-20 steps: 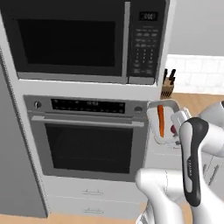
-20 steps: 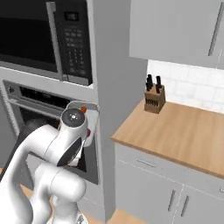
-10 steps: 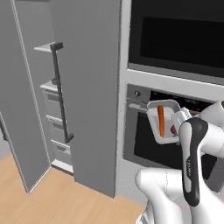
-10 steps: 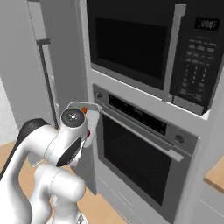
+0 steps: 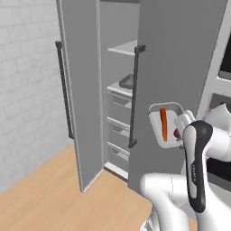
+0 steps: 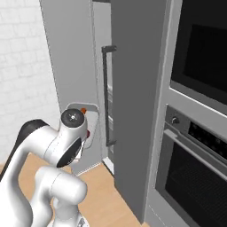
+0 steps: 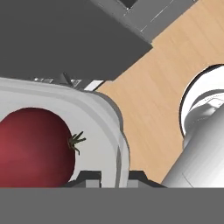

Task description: Take the meat container that has the fish and place it on the second highest rack of the freezer. Then take the vegetable container that has the carrot and tomato and place it on the highest rack of the freezer.

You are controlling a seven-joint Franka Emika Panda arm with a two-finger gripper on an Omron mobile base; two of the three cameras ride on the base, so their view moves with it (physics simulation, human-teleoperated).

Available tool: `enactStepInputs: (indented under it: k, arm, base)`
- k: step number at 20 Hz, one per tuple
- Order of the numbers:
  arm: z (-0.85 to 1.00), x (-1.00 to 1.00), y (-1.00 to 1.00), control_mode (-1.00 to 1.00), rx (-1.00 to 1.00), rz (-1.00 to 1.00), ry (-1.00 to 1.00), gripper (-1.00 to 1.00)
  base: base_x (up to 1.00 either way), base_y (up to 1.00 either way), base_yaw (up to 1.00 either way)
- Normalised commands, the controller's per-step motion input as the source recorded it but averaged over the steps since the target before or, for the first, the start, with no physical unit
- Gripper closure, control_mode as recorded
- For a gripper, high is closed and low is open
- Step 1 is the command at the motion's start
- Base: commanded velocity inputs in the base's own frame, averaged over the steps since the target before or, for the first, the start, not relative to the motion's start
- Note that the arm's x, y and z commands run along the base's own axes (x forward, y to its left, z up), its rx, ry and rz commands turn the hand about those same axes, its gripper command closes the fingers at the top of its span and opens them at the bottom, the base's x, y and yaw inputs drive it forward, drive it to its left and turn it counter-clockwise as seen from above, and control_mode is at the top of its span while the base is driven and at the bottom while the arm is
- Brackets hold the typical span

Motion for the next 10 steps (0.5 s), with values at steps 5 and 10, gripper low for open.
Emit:
enactStepInputs:
  k: [5, 10]
  arm:
    - [0.00, 0.00, 0.00, 1.00, 0.00, 0.00, 0.00, 1.00]
    - [0.00, 0.00, 0.00, 1.00, 0.00, 0.00, 0.00, 1.00]
  base:
    - [0.84, 0.73, -0.01]
    - [0.62, 0.67, -0.17]
